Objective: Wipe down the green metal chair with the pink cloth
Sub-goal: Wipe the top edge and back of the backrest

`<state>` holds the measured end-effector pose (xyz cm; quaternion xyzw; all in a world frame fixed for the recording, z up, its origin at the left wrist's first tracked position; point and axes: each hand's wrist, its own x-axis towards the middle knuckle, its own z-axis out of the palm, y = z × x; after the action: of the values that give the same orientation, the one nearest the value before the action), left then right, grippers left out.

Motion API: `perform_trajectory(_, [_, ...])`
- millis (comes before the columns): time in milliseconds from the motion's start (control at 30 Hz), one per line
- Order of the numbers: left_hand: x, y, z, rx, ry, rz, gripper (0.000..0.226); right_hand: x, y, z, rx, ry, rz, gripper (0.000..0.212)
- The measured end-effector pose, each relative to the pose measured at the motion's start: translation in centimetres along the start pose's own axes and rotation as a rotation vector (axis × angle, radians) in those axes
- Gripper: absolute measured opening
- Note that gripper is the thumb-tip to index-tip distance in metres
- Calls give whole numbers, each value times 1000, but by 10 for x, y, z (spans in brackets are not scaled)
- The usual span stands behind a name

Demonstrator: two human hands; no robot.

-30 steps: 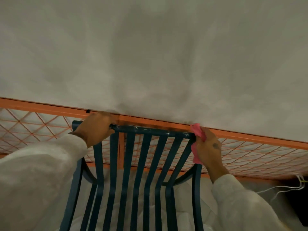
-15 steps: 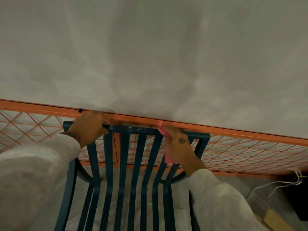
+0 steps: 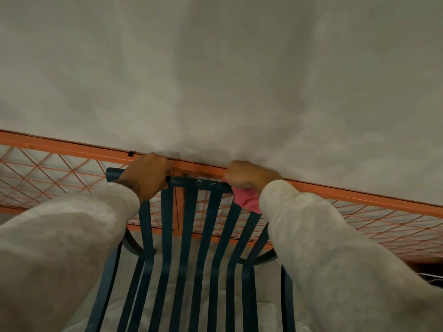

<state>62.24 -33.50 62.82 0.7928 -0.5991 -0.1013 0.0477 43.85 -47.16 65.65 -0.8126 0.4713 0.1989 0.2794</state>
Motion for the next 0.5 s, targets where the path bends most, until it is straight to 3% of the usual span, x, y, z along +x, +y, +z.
perform_trajectory(100, [1,0,-1,-9,-12,2,13,-16,0,18,145,40,-205,32])
perform_trajectory(200, [1,0,-2,-32,-16,11,13,-38,25,46,184,235,-349,47])
perform_trajectory(300, [0,-2,-2,-43,-22,5,11,-46,56,73,351,484,-284,47])
perform_trajectory(500, [-3,-3,0,-61,23,15,8,-49,93,87,502,711,-8,45])
